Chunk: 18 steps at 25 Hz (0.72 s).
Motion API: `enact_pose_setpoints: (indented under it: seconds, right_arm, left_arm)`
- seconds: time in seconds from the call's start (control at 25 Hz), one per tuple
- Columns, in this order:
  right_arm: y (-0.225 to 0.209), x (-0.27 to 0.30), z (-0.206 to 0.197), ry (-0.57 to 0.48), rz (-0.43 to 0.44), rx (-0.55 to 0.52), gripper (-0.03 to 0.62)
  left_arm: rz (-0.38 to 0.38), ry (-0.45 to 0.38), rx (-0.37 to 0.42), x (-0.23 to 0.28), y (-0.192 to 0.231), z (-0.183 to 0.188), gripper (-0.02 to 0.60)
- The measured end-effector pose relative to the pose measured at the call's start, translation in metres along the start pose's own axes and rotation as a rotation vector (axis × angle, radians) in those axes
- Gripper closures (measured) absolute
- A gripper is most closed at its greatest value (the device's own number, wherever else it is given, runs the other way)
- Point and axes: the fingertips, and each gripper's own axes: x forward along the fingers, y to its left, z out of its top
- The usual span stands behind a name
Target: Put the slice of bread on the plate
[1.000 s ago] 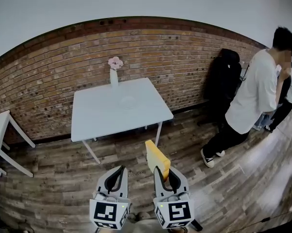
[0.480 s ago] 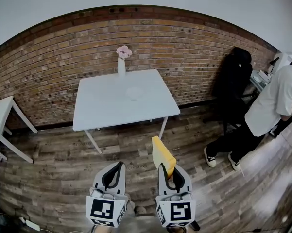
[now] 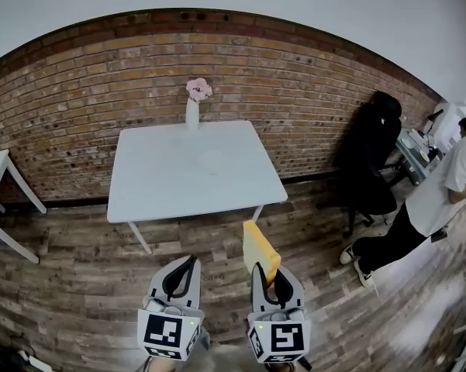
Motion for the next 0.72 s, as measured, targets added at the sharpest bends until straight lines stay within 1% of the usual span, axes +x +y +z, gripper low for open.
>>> enact_pose_setpoints:
  seconds: [0.2, 0.4, 0.56, 0.72]
  right_arm:
    - [0.003, 0.045, 0.008, 0.004, -0.009, -0.015, 0.499]
    - [0.008, 0.082, 0.005, 0.029, -0.023, -0.013, 0.498]
    - [0.011, 0.108, 0.006, 0.035, -0.045, -0.007, 0.497]
    - [0.015, 0.122, 0.006, 0.048, -0.071, 0.006, 0.497]
  left_arm:
    - [-0.010, -0.003, -0.011, 0.035, 0.033, 0.006, 0.572]
    - [-0.022, 0.007, -0.019, 0.061, 0.062, 0.005, 0.572]
    - [-0.034, 0.011, -0.020, 0.077, 0.084, 0.006, 0.572]
    - [-0.052, 0.031, -0.022, 0.085, 0.100, 0.001, 0.572]
